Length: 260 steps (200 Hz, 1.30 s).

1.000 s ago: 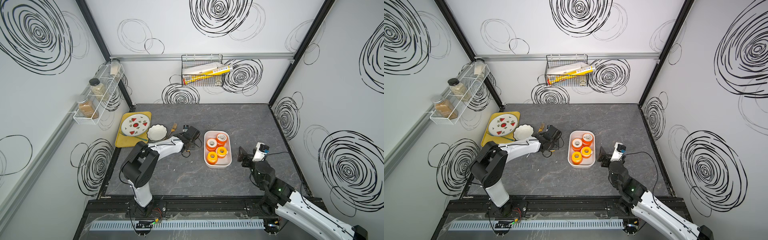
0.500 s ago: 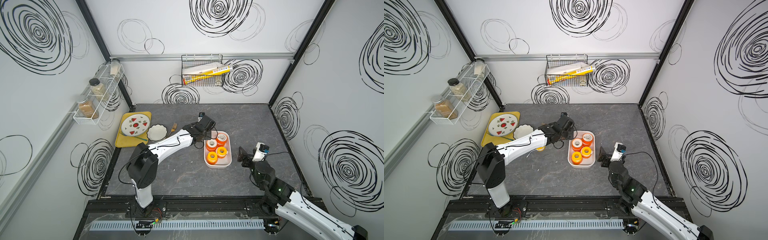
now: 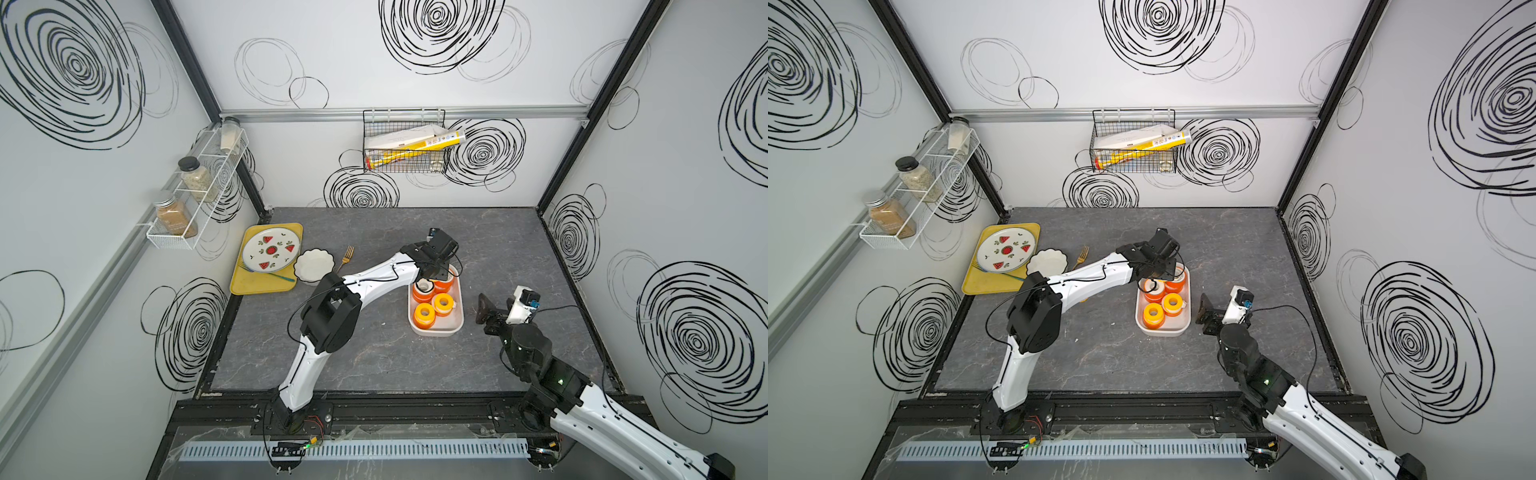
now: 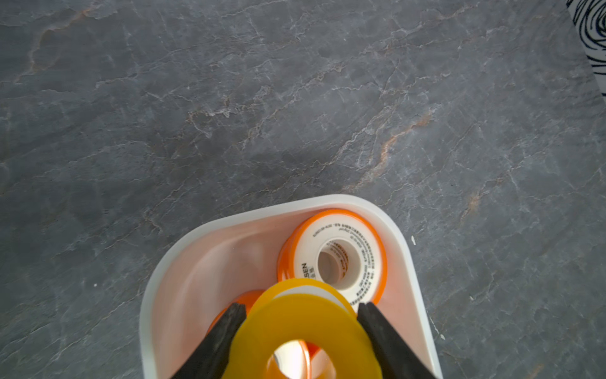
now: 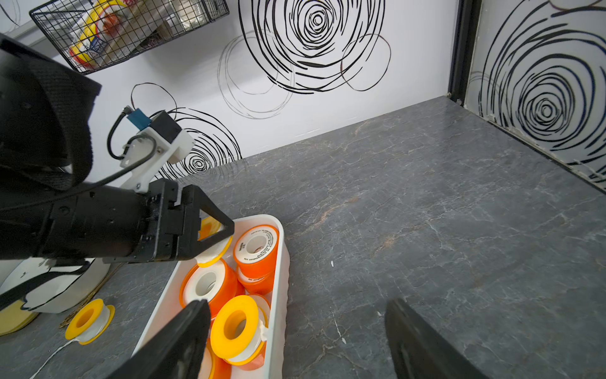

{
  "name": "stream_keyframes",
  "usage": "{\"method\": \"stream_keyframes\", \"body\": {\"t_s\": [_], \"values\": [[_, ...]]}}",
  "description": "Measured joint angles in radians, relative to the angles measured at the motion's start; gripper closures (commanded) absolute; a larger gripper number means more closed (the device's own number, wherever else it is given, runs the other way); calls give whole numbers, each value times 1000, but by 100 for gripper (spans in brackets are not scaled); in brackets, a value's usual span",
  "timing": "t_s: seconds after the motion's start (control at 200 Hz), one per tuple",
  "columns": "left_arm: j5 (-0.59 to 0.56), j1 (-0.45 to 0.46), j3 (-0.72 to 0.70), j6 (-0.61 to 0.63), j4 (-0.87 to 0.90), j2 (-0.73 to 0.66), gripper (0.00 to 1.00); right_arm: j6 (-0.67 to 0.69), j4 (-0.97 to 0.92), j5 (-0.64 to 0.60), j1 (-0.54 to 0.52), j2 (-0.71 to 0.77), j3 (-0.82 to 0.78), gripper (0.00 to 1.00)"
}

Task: Put the sealing tape into the storage box
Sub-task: Place the sealing tape in the storage box.

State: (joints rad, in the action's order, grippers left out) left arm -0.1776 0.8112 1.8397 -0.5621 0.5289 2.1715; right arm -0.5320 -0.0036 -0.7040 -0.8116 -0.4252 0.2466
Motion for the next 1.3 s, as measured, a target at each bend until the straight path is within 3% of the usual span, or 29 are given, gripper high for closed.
{"method": "stream_keyframes", "body": {"t_s": [0.551,0.741,0.956,1.301], "values": [[20,5,212,26,16,162,41,0,0,0,0,-7,0,12],[20,5,217,34,24,175,39,0,0,0,0,-7,0,12],[19,5,218,41,26,193,25,0,0,0,0,-7,0,12],[19,5,218,43,32,195,24,0,0,0,0,-7,0,12]]}}
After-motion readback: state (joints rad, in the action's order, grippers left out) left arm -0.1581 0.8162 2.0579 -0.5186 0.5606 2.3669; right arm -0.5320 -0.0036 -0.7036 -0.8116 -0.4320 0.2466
